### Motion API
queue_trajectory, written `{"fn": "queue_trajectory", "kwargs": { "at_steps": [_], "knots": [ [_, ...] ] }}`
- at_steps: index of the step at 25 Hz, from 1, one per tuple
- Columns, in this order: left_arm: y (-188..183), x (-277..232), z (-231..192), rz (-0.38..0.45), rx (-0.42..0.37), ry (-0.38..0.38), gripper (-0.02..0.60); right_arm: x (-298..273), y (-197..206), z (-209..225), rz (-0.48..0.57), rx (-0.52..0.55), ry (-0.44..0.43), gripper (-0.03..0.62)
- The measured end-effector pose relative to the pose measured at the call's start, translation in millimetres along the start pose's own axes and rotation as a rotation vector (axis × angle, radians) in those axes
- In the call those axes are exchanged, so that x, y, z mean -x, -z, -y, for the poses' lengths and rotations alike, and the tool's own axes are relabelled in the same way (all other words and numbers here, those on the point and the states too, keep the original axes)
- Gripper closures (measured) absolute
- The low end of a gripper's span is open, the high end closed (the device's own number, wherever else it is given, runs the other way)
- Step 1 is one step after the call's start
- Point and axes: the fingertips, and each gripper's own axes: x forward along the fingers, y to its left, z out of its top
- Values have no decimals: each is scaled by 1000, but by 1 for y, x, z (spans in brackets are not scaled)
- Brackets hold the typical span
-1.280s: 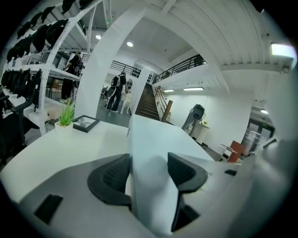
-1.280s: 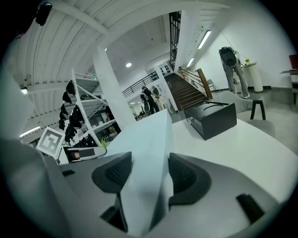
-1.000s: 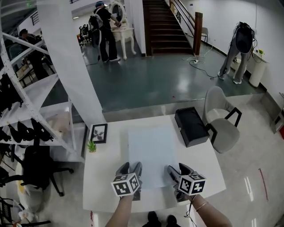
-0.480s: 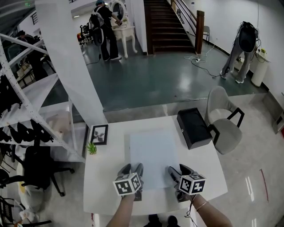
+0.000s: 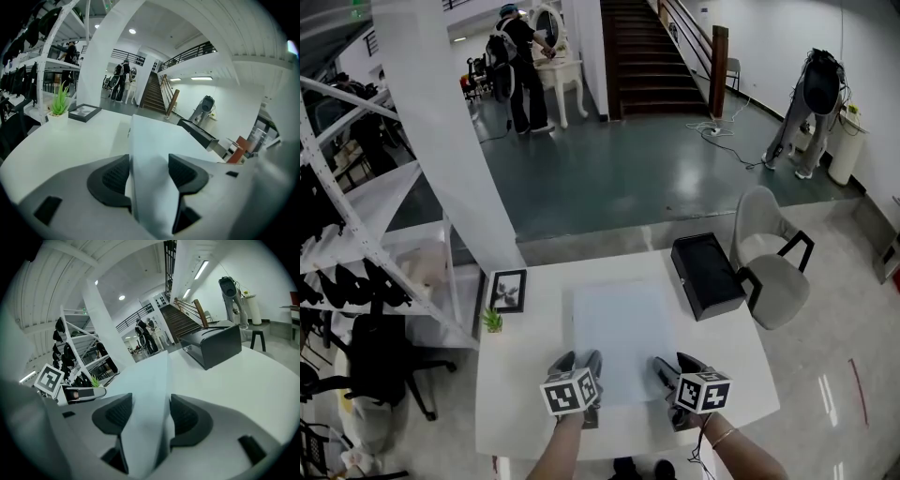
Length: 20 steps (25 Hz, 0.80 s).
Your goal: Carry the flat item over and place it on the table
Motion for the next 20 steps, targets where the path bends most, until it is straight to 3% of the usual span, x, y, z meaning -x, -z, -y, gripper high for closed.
{"fn": "queue_trajectory", "kwargs": {
  "at_steps": [5, 10, 15, 20],
  "knots": [
    [-3, 2, 1, 5, 1, 11, 330, 2, -2, -2, 11, 25, 13, 336],
    [-9, 9, 1, 33, -27, -16, 330, 7, -9, -6, 23, 124, 39, 344],
    [-22, 28, 6, 85, -49, -1, 330, 26, -26, -11, 92, 143, 38, 345],
    [-34, 55, 13, 142, -80, 0, 352, 50, -38, -26, 140, 177, 15, 390]
  ]
}}
